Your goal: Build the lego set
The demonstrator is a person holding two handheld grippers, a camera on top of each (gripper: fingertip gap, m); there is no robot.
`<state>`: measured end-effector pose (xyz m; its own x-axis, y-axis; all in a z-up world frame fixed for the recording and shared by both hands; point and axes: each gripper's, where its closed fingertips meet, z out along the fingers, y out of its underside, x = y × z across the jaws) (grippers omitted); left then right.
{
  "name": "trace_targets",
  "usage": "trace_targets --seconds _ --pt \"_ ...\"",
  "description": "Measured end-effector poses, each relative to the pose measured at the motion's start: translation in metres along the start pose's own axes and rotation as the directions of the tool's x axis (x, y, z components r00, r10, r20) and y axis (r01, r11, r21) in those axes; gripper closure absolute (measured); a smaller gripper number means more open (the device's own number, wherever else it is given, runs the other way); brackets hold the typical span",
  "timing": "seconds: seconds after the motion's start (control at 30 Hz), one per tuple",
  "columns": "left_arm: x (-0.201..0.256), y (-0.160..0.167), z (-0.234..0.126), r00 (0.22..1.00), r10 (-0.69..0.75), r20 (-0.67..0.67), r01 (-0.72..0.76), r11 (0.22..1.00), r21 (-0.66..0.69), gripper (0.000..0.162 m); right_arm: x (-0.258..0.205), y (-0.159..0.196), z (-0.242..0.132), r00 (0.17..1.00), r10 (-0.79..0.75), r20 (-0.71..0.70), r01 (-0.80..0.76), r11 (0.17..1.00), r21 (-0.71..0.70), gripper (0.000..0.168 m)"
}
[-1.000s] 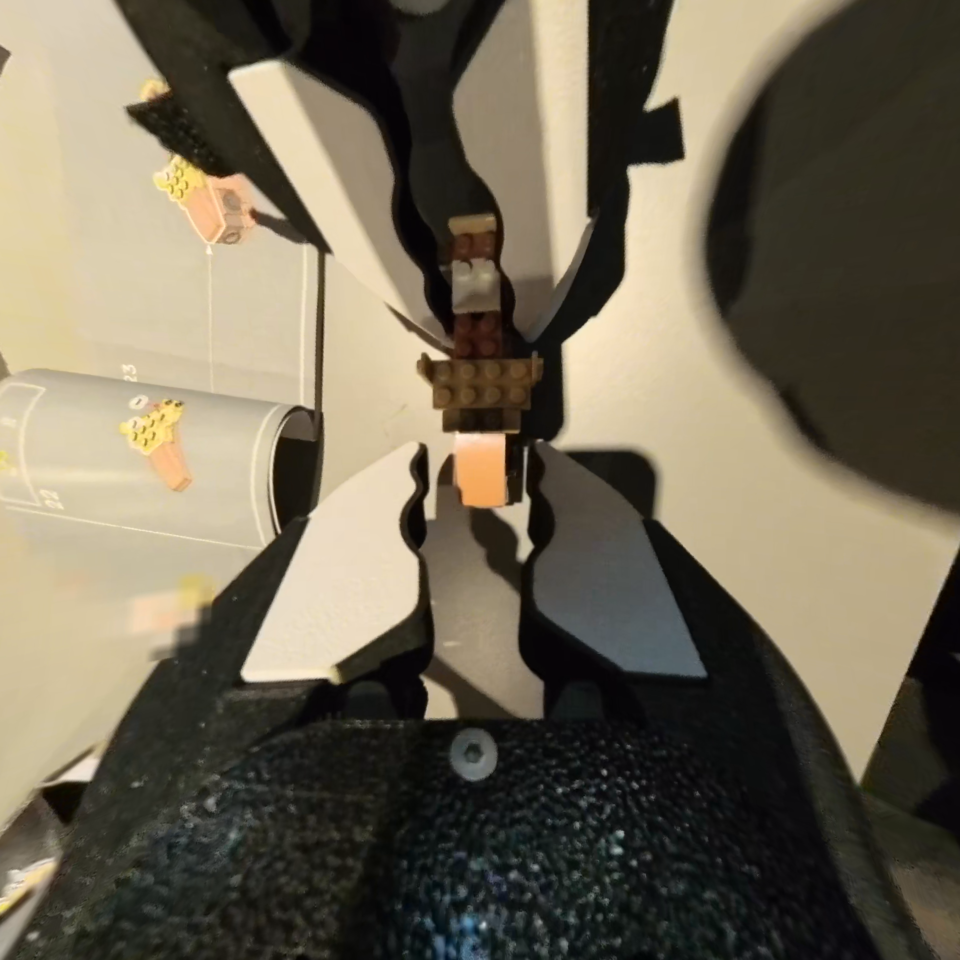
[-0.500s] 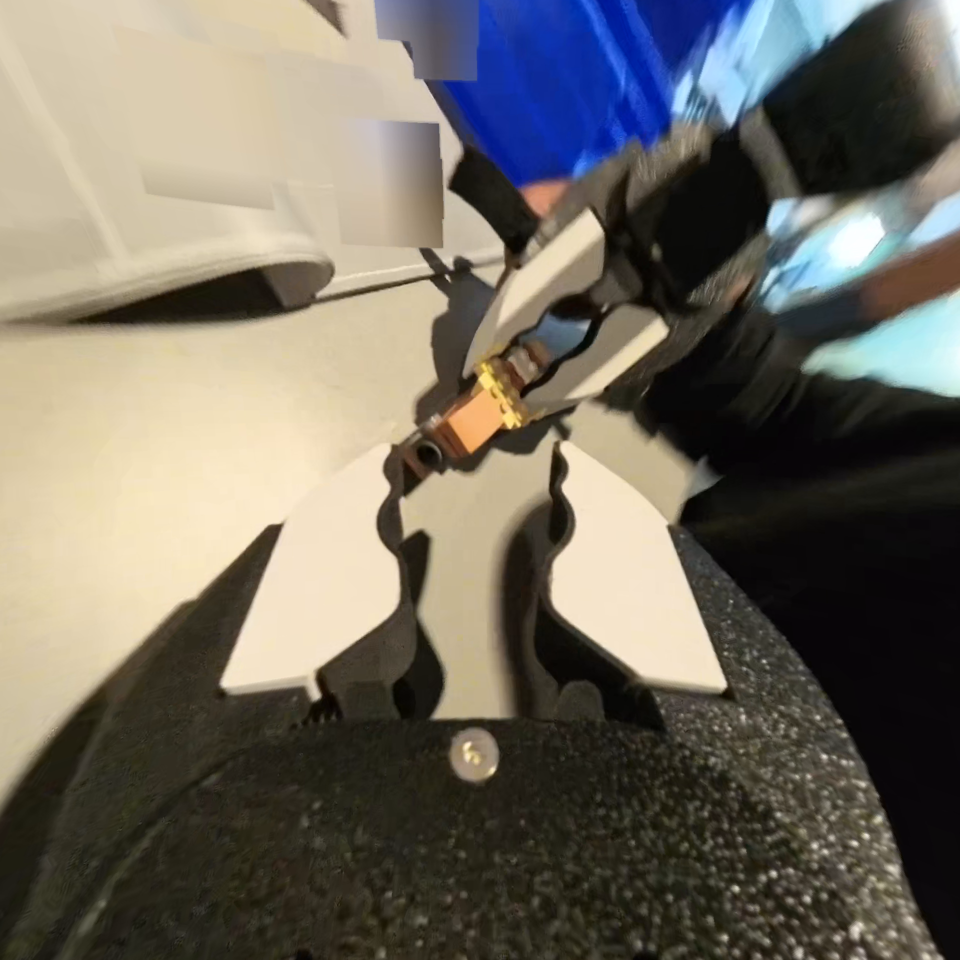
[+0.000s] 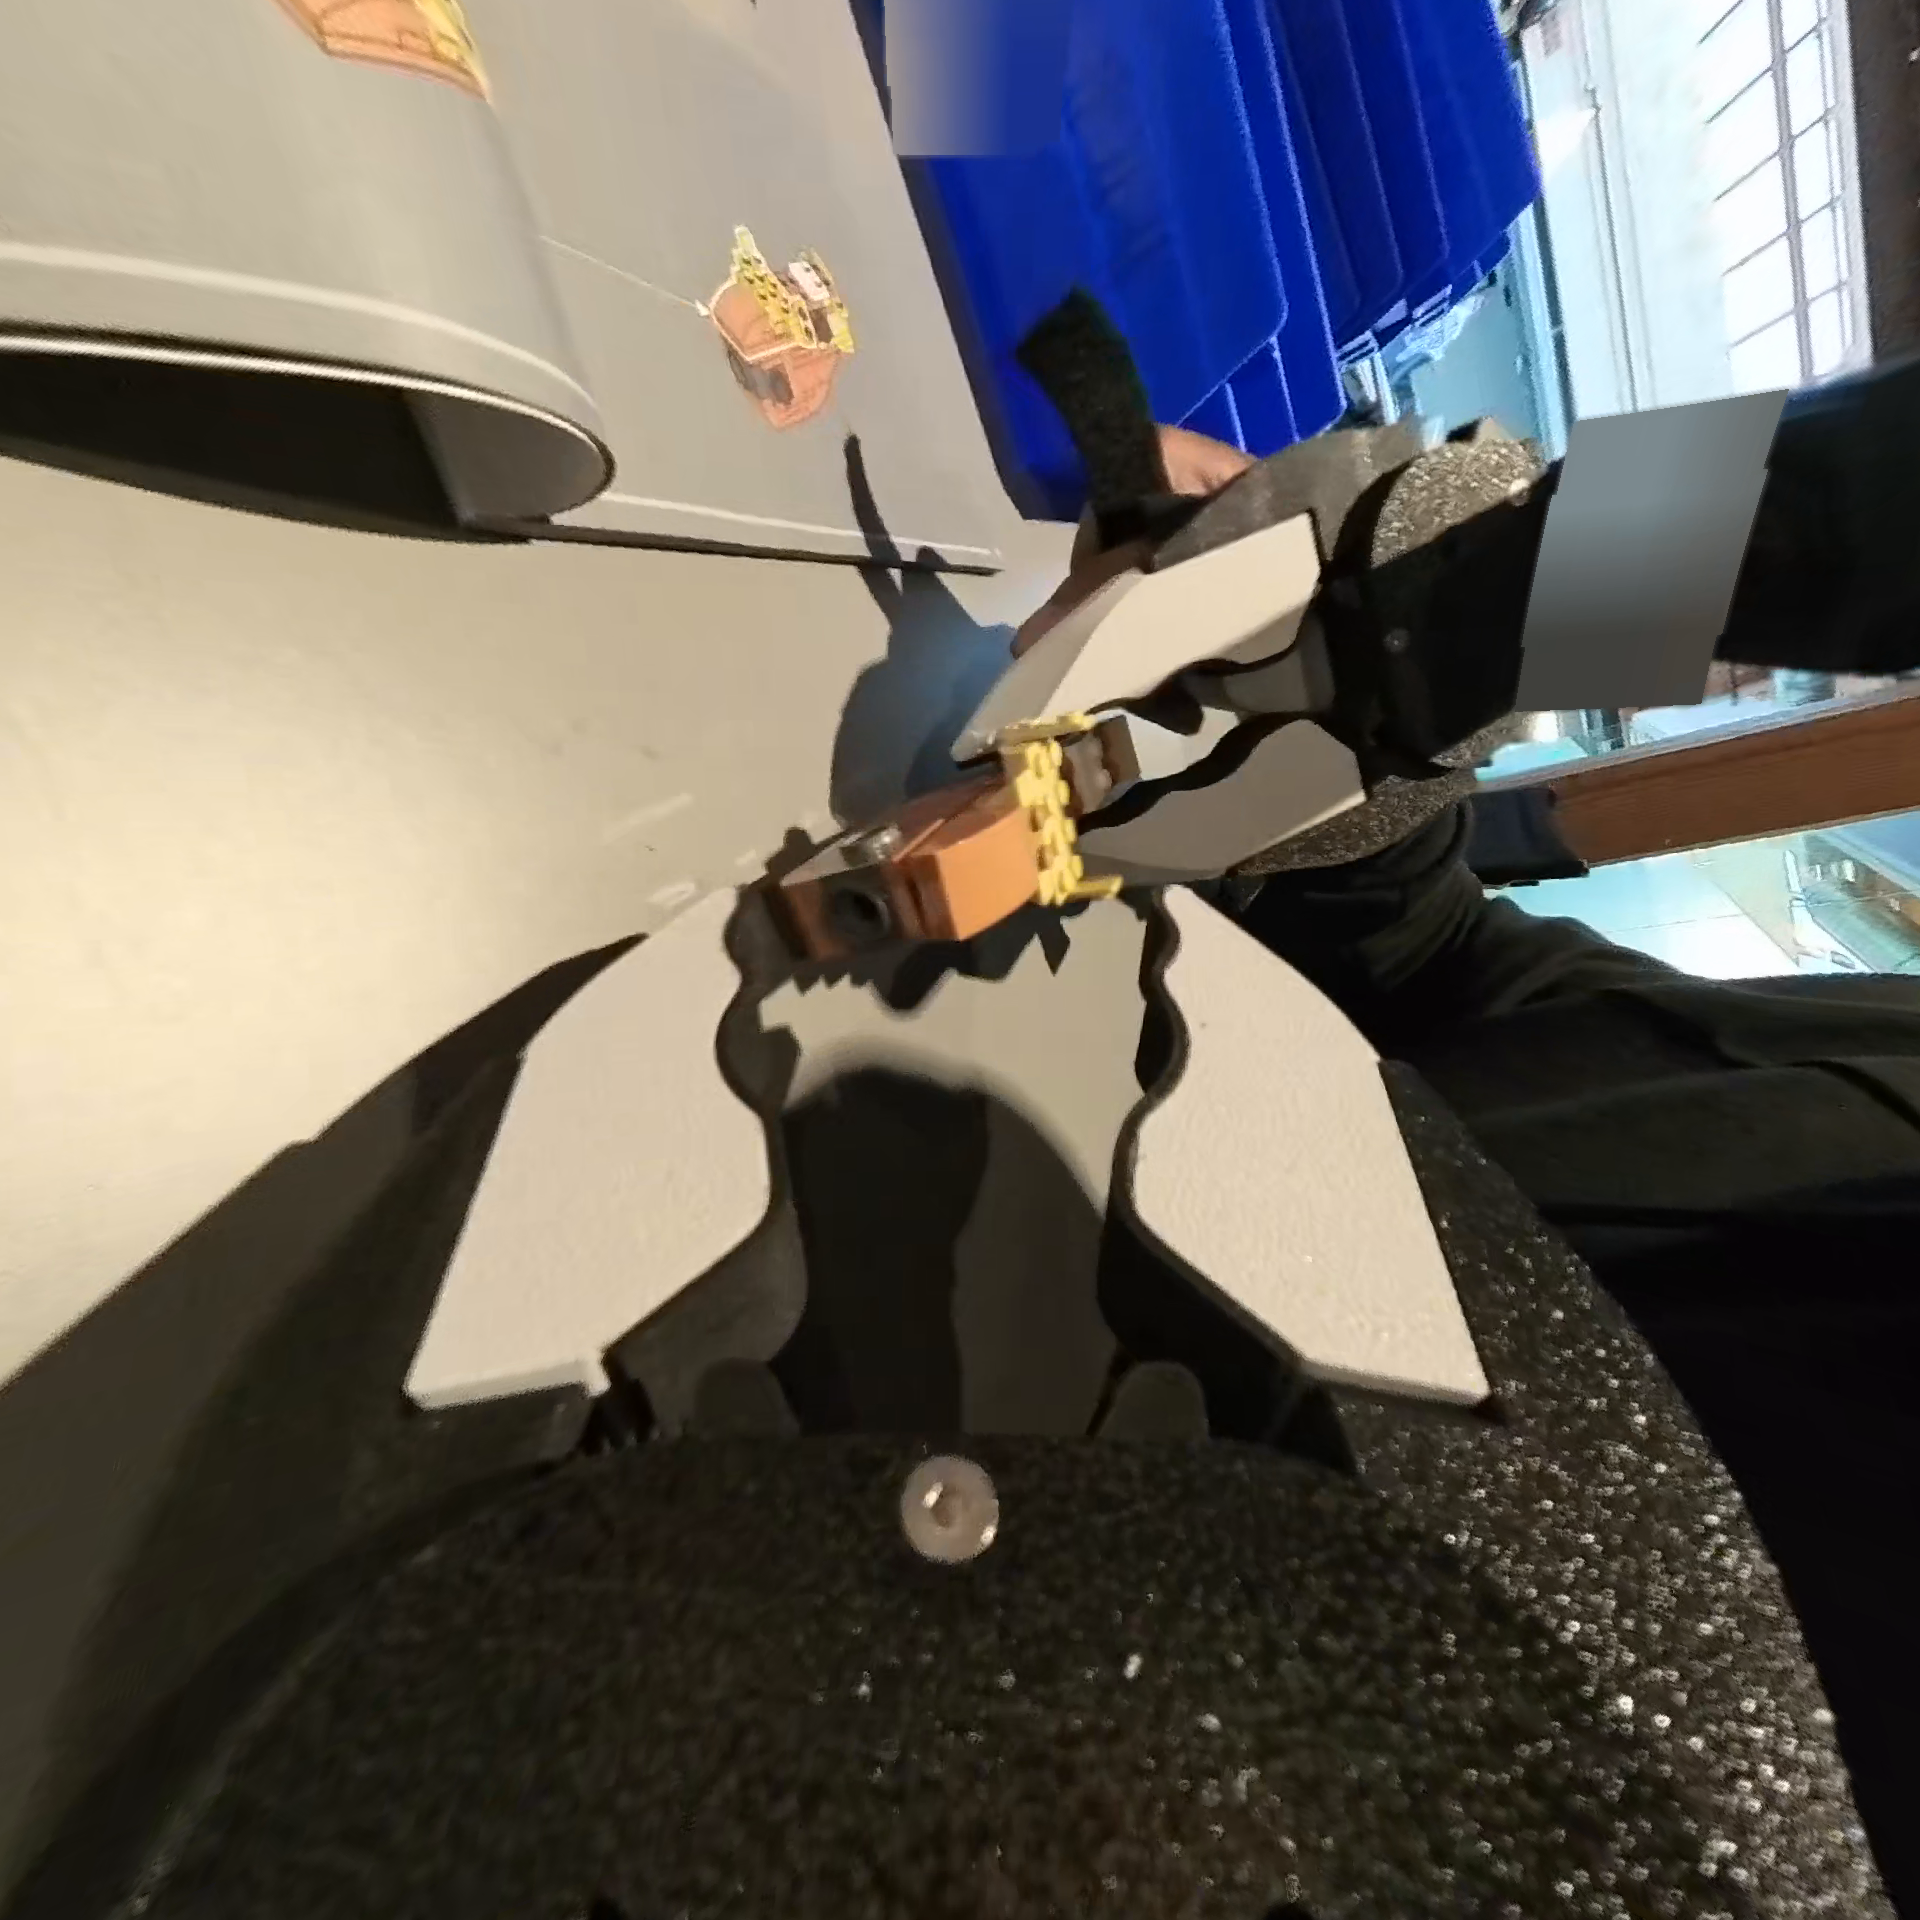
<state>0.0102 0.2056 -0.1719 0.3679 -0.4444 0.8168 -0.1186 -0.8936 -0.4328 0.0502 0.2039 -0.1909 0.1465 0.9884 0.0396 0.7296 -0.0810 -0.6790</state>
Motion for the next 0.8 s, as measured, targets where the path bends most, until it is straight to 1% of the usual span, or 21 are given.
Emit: trace_targets --seconds 0.2,0.37,0.57,0.8 --pt "-0.001 -0.003 0.001 0.999 -0.038 -0.013 0.037 0.999 -0.022 0.091 0.003 -0.007 -0.007 0.999 -0.025 -0.034 0.027 0.998 0.061 0.146" --pt "0.006 -0.004 0.004 0.995 -0.078 -0.062 0.075 0.996 -0.049 0.085 0.006 -0.011 -0.011 0.996 -0.047 -0.077 0.053 0.995 0.081 0.147" --pt "0.011 -0.006 0.011 0.994 -0.076 -0.082 0.071 0.996 -0.058 0.076 0.004 -0.017 -0.012 0.99 -0.084 -0.112 0.093 0.992 0.083 0.146" --pt "0.014 -0.004 0.016 0.995 -0.062 -0.074 0.058 0.996 -0.064 0.077 0.004 -0.021 -0.014 0.983 -0.108 -0.148 0.121 0.99 0.079 0.147"
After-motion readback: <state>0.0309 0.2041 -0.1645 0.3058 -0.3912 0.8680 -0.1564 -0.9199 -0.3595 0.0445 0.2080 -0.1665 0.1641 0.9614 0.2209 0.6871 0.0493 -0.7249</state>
